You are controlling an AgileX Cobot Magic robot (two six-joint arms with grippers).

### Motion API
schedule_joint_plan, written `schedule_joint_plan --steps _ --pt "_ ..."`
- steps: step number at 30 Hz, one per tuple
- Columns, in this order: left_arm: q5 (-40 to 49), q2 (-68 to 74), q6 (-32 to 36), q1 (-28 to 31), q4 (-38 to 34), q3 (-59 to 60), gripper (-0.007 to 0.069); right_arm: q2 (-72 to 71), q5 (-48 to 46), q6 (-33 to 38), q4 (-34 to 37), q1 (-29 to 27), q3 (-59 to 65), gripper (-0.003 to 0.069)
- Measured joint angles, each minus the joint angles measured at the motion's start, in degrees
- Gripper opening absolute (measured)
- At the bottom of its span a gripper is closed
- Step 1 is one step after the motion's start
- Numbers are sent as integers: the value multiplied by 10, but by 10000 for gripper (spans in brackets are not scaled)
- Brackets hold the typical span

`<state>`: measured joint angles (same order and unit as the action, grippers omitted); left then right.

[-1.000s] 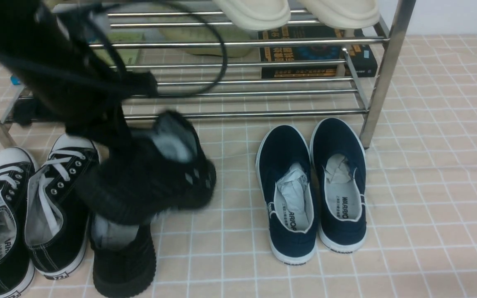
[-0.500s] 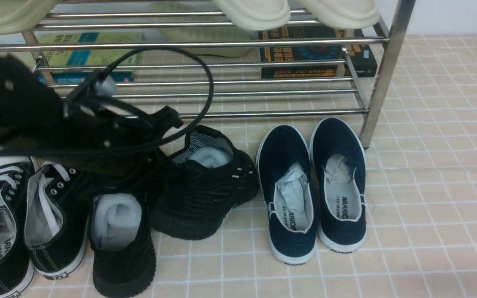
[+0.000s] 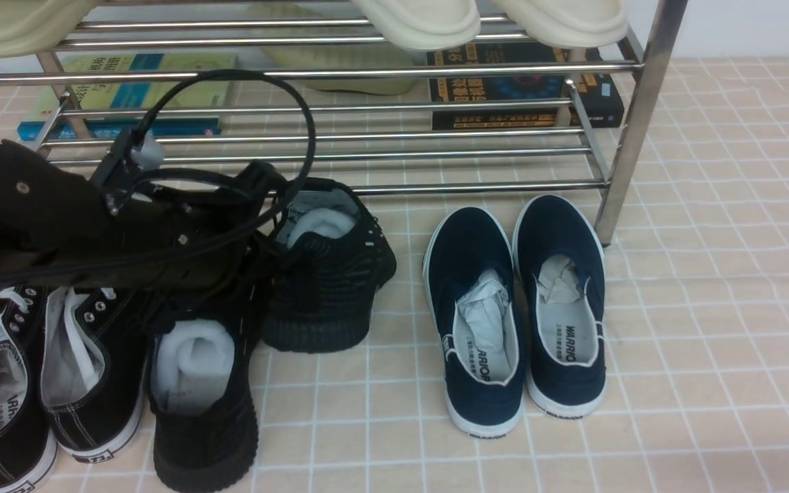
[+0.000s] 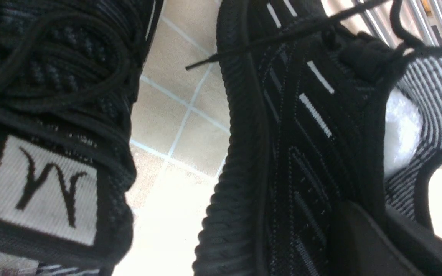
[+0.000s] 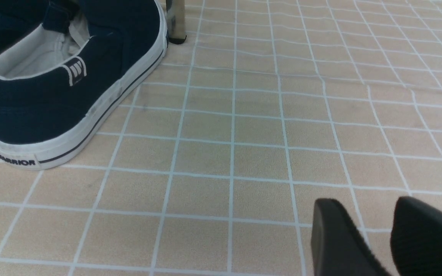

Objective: Take the shoes off the shelf from the light coffee tablecloth by hand.
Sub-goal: 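Set the held shoe down on the floor in front of the rack with the left gripper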

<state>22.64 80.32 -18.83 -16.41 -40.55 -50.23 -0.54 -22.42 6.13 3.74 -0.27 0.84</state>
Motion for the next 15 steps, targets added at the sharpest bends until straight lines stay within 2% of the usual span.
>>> schedule_joint_plan --steps 15 --pt "18 32 2 0 1 23 30 0 0 0 0 0 0 240"
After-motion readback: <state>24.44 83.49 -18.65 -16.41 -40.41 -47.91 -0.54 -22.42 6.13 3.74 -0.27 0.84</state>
